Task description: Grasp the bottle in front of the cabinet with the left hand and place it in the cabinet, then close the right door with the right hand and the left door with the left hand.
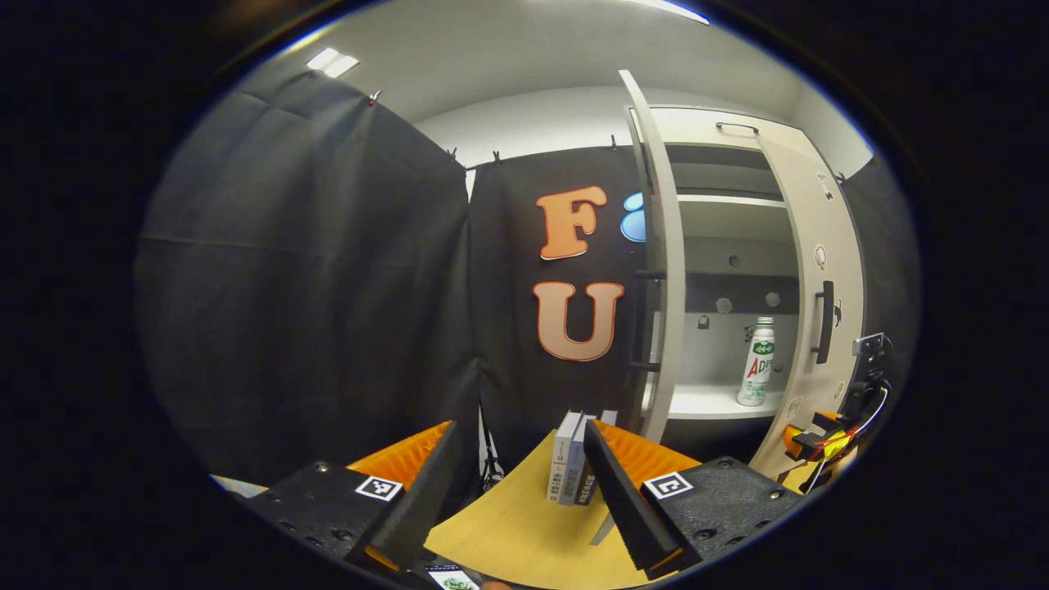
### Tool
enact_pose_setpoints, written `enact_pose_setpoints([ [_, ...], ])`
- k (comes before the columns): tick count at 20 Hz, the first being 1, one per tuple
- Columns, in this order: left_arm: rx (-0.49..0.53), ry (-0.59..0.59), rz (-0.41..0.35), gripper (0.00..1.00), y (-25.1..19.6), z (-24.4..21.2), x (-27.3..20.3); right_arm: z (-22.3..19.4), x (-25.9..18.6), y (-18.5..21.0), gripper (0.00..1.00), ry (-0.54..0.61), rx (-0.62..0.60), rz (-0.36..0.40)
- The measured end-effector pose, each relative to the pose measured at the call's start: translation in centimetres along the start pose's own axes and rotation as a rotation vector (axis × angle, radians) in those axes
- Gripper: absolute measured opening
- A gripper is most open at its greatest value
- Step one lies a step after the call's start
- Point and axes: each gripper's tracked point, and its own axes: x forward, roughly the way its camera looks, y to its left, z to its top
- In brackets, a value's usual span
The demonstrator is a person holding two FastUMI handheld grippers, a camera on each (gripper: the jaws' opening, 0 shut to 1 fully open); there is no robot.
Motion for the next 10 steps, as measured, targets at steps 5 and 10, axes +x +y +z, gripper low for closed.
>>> enact_pose_setpoints([
  [5, 0.01, 0.006, 0.022, 0.92, 1.8, -1.4, 2.7, 1.0, -2.4, -0.9, 0.95, -0.015, 0.044, -0.019],
  [10, 0.038, 0.0, -0.055, 0.91, -1.5, -3.0, 8.2, 2.0, -8.4, -4.4, 0.95, -0.024, 0.032, -0.067],
])
